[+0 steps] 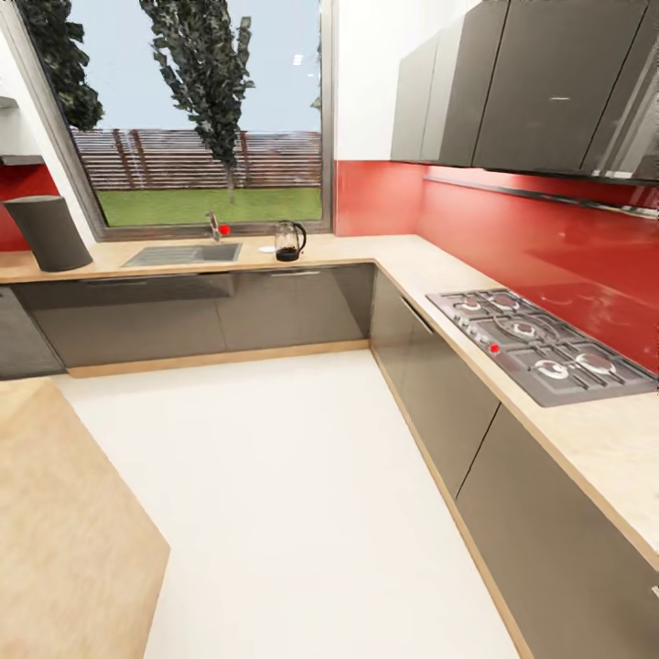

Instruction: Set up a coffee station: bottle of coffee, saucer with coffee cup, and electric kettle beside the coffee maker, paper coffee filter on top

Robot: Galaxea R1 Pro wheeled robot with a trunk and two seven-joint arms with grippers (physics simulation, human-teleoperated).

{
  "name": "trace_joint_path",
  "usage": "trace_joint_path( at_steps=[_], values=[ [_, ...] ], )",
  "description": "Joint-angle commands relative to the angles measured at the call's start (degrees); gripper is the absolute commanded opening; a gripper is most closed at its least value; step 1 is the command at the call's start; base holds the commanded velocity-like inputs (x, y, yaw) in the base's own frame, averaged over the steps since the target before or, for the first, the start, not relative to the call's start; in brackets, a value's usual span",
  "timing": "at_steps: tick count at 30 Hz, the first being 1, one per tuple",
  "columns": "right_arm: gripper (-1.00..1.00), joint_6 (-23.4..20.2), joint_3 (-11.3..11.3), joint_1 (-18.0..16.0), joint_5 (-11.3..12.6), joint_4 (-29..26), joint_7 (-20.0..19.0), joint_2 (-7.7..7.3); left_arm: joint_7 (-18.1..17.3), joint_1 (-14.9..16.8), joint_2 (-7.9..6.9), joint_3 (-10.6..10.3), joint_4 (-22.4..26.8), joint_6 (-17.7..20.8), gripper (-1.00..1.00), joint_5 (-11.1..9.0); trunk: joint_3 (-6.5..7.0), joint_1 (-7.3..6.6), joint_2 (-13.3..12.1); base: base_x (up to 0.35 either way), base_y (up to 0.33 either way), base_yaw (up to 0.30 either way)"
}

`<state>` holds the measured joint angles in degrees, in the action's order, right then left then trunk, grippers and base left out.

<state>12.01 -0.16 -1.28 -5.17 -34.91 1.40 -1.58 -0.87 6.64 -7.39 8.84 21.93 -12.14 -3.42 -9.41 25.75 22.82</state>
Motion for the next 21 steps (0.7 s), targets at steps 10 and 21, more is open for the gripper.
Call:
trace_joint_path(
  at_steps=[10,21],
  values=[
    [1.00,0.1,0.0,0.0,-0.5,0.0,0.2,-0.01,-0.1,0.0,0.00,0.0,0.0,-0.2,1.00,-0.4,0.79,0.04,0.1,0.116,0.000,-0.078],
    [1.00,0.1,0.0,0.0,-0.5,0.0,0.2,0.00,-0.1,0.0,0.00,0.0,0.0,-0.2,1.00,-0.4,1.78,0.04,0.1,0.152,-0.006,-0.068]
  ],
)
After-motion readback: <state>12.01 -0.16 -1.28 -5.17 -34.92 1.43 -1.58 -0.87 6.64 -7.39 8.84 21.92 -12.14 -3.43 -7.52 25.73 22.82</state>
